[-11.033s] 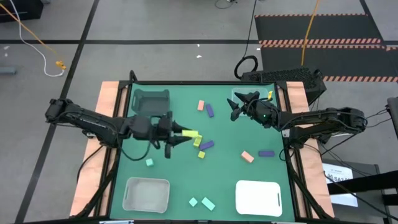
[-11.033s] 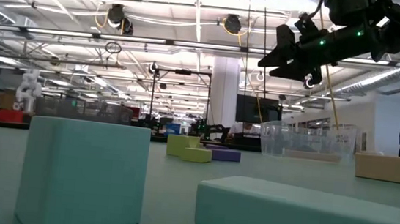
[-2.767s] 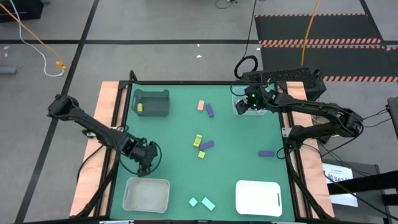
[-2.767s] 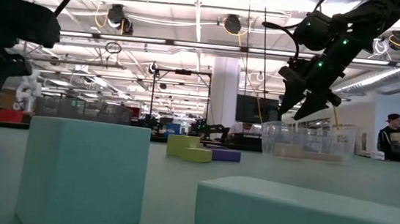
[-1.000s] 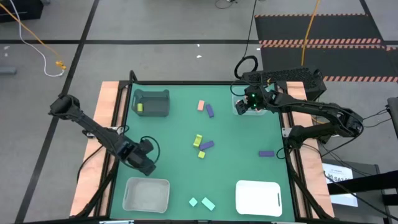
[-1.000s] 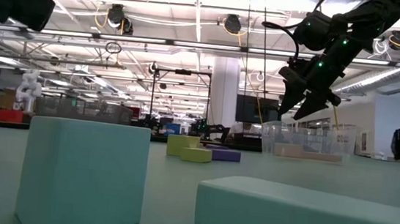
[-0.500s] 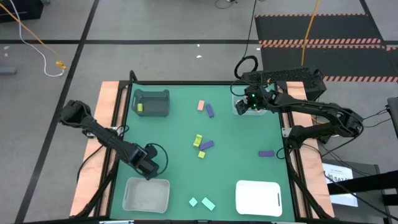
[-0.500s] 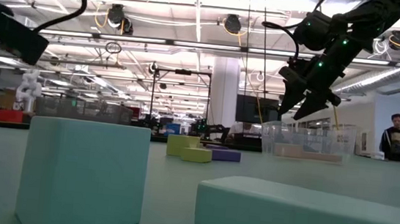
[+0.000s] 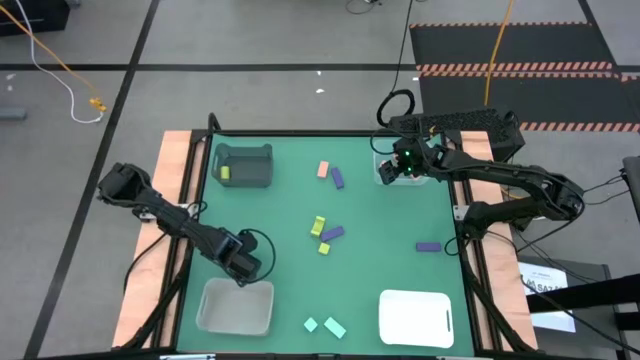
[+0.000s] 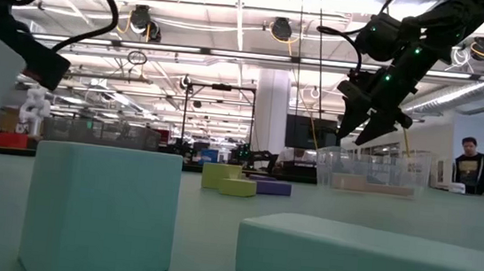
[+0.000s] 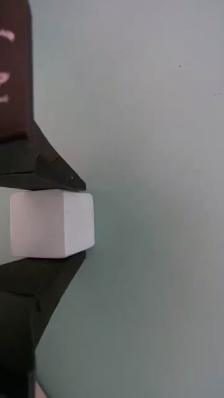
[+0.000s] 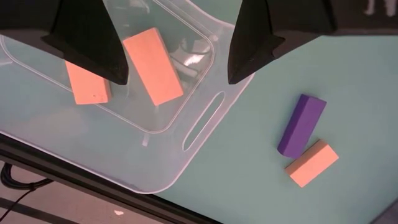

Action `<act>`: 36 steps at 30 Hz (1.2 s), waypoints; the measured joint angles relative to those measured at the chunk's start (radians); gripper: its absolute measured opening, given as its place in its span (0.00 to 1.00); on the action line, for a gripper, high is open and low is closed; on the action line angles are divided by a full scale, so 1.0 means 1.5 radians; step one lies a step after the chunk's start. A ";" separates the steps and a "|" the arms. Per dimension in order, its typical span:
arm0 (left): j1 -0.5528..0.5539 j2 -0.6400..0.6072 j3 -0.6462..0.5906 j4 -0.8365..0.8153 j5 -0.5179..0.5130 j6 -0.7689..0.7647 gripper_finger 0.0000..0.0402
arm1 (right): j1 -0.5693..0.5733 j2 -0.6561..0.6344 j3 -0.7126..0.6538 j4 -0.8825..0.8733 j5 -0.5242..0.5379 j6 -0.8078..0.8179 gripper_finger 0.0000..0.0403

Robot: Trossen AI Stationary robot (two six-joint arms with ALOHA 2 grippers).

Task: Sort & place blocks by color
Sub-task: Put the top light blue block into the gray bin

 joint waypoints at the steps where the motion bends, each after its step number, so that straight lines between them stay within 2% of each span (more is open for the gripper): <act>1: 0.002 0.000 0.000 0.001 0.000 0.001 0.33 | 0.000 0.000 0.000 0.000 0.000 0.000 0.66; 13: 0.003 -0.039 0.053 0.007 0.012 0.016 0.33 | 0.000 0.000 0.000 0.001 0.000 0.000 0.66; 21: 0.047 -0.084 0.085 0.062 -0.110 0.110 0.33 | 0.000 0.000 0.000 0.003 0.000 0.000 0.66; 28: 0.118 -0.095 0.085 0.280 -0.189 0.295 0.33 | 0.000 0.000 0.000 0.006 0.000 -0.006 0.66; 32: 0.152 -0.096 0.085 0.468 -0.197 0.446 0.33 | 0.000 0.000 -0.001 0.048 0.000 -0.036 0.66; 36: 0.176 -0.096 0.085 0.634 -0.198 0.588 0.33 | 0.001 0.000 -0.001 0.118 -0.001 -0.017 0.66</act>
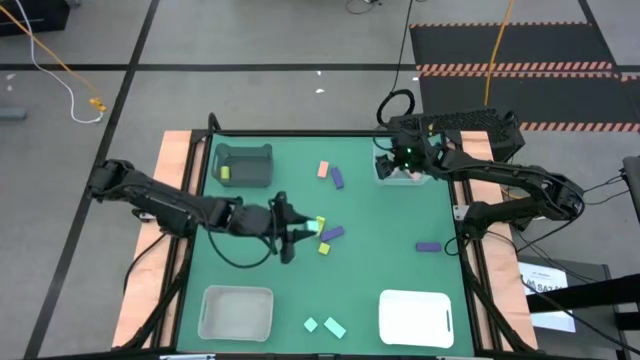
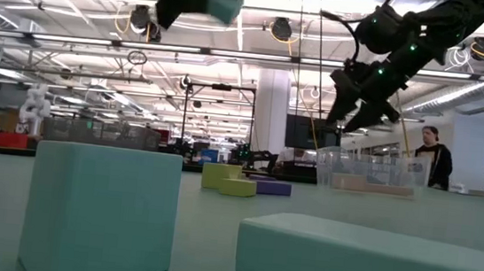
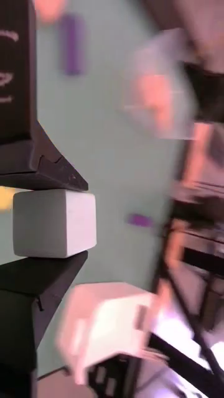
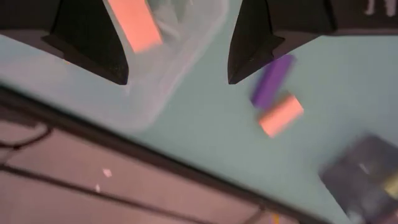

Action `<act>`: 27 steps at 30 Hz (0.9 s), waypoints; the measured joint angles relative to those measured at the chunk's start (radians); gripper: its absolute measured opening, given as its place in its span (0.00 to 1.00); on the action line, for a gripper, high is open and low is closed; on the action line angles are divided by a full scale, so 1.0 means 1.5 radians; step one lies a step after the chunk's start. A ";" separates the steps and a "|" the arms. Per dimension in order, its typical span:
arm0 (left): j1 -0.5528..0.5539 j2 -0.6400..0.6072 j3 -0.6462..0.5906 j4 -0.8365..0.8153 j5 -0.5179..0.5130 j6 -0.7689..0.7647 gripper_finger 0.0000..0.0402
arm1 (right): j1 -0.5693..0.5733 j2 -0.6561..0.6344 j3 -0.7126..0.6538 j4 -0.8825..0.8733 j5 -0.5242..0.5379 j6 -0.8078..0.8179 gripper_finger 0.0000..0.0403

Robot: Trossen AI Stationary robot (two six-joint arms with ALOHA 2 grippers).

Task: Sort & place blocks by color
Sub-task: Put the top light blue block into the gray bin

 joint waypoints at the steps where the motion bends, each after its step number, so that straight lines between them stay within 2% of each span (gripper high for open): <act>1: 0.004 0.000 0.000 0.031 0.000 0.026 0.33 | 0.000 0.000 0.000 0.022 0.000 0.000 0.66; 5: 0.012 0.000 0.000 0.108 -0.001 0.088 0.33 | 0.000 0.000 0.000 0.115 0.000 -0.001 0.66; 13: 0.015 0.000 0.000 0.151 -0.001 0.098 0.33 | 0.000 0.000 0.000 0.277 -0.002 0.002 0.66; 17: 0.015 0.000 0.000 0.159 0.000 0.113 0.33 | 0.003 0.000 0.000 0.292 -0.073 0.068 0.66; 21: 0.015 0.000 0.000 0.159 0.000 0.113 0.33 | 0.017 0.000 0.000 0.296 -0.165 0.069 0.66; 27: 0.009 0.000 0.000 0.158 0.040 0.090 0.33 | 0.059 0.000 0.000 0.298 -0.200 0.022 0.66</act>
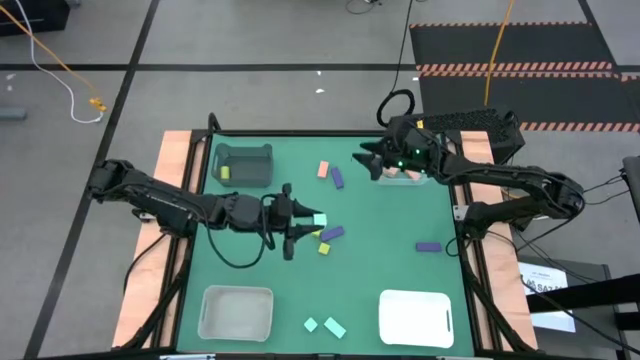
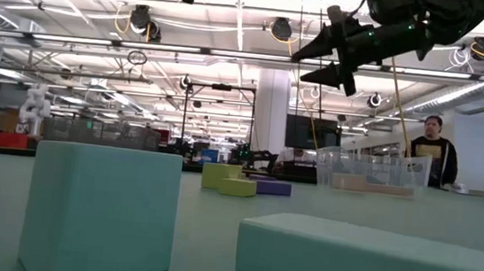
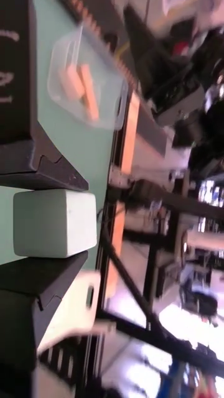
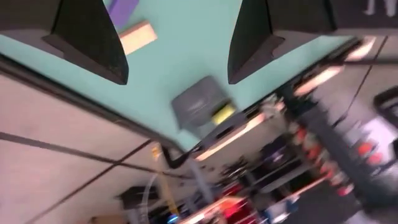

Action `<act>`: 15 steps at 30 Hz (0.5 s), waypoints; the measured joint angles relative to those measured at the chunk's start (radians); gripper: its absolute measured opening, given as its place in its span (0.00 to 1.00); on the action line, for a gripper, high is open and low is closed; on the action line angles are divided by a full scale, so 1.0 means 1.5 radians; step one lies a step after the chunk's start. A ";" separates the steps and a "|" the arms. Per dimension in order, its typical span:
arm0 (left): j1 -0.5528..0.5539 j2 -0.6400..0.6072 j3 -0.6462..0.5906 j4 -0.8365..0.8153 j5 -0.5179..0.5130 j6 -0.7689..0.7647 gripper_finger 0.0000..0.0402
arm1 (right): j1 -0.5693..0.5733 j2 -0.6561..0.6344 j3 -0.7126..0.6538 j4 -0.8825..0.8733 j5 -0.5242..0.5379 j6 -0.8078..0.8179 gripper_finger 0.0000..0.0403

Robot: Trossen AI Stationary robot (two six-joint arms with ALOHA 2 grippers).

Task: Sort & place blocks by color
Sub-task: Put the top light blue block into the gray bin

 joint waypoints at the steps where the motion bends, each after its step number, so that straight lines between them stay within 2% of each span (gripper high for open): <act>1: -0.002 0.000 0.000 -0.003 0.023 -0.015 0.33 | 0.008 0.000 0.000 -0.003 -0.012 -0.008 0.66; 4: -0.010 0.000 0.000 -0.028 0.115 -0.083 0.33 | 0.030 0.000 0.000 -0.002 -0.060 -0.012 0.66; 8: -0.024 0.000 0.000 -0.112 0.250 -0.226 0.33 | 0.071 0.000 0.000 -0.003 -0.132 -0.029 0.66; 12: -0.058 0.000 0.000 -0.239 0.352 -0.397 0.33 | 0.118 0.000 0.000 -0.003 -0.133 -0.023 0.66; 15: -0.108 0.000 0.000 -0.321 0.377 -0.524 0.33 | 0.154 0.000 0.000 -0.002 -0.132 -0.022 0.66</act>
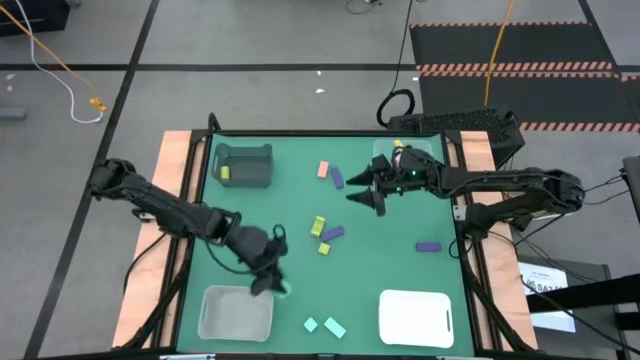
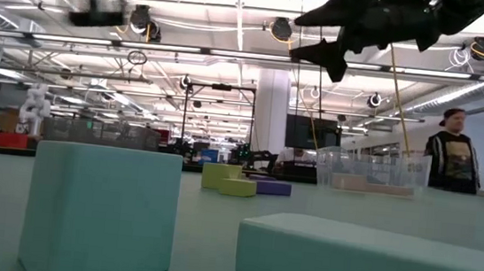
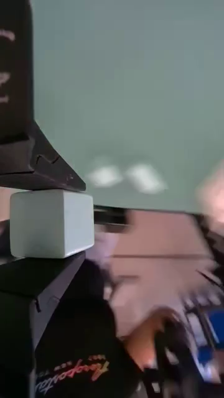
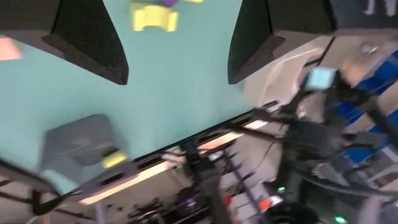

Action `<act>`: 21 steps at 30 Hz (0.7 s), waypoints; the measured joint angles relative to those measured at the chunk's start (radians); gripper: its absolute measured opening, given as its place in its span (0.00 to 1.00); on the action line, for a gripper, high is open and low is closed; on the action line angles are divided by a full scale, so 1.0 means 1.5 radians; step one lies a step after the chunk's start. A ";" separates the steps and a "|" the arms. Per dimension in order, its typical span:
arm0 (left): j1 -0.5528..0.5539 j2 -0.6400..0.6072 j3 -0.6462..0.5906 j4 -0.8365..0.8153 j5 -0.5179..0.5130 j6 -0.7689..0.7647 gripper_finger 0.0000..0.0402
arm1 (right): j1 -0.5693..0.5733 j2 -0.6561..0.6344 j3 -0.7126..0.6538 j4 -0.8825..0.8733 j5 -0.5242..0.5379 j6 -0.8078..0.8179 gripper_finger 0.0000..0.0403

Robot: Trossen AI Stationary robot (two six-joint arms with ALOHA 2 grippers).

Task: Sort & place blocks by color
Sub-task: Put the top light blue block into the gray bin

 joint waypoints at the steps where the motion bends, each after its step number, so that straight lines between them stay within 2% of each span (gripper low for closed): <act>1: -0.020 0.000 0.000 -0.025 0.000 -0.035 0.33 | 0.013 0.000 0.000 0.000 0.000 0.002 0.66; 4: -0.082 0.000 0.000 -0.093 -0.005 -0.126 0.33 | 0.052 0.001 0.000 0.001 0.000 0.007 0.66; 9: -0.163 0.018 0.000 -0.193 -0.091 -0.209 0.33 | 0.123 0.006 0.000 0.028 0.002 -0.013 0.66; 14: -0.206 0.058 0.000 -0.256 -0.114 -0.262 0.33 | 0.209 0.017 0.000 0.069 0.028 -0.016 0.66; 17: -0.220 0.076 -0.001 -0.263 -0.137 -0.277 0.33 | 0.264 0.030 0.001 0.111 0.074 -0.010 0.66; 19: -0.224 0.082 -0.001 -0.263 -0.138 -0.294 0.37 | 0.294 0.043 0.000 0.142 0.109 0.019 0.66; 21: -0.226 0.081 -0.001 -0.260 -0.139 -0.309 0.47 | 0.319 0.056 0.001 0.162 0.140 0.054 0.66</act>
